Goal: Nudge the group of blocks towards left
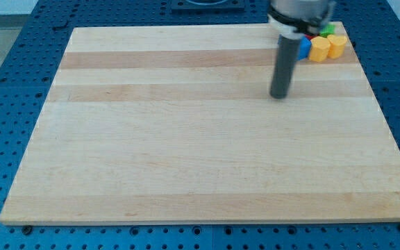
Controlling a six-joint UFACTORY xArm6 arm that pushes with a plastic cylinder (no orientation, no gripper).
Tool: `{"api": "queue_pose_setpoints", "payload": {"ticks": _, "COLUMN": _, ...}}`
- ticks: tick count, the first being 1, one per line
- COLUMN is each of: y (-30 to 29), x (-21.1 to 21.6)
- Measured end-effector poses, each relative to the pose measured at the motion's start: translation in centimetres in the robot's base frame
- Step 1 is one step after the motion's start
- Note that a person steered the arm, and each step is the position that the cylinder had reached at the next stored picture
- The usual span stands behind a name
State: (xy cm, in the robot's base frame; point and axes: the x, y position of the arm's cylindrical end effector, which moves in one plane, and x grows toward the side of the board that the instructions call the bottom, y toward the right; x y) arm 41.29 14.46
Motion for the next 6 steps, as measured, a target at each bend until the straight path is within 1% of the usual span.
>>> {"api": "queue_pose_setpoints", "payload": {"ticks": 1, "y": 8.6, "x": 1.1}}
{"api": "queue_pose_setpoints", "payload": {"ticks": 2, "y": 16.5, "x": 0.5}}
{"api": "queue_pose_setpoints", "payload": {"ticks": 3, "y": 20.1, "x": -1.6}}
{"api": "queue_pose_setpoints", "payload": {"ticks": 4, "y": 20.1, "x": -2.5}}
{"api": "queue_pose_setpoints", "payload": {"ticks": 5, "y": 20.0, "x": -8.3}}
{"api": "queue_pose_setpoints", "payload": {"ticks": 6, "y": 20.0, "x": -22.0}}
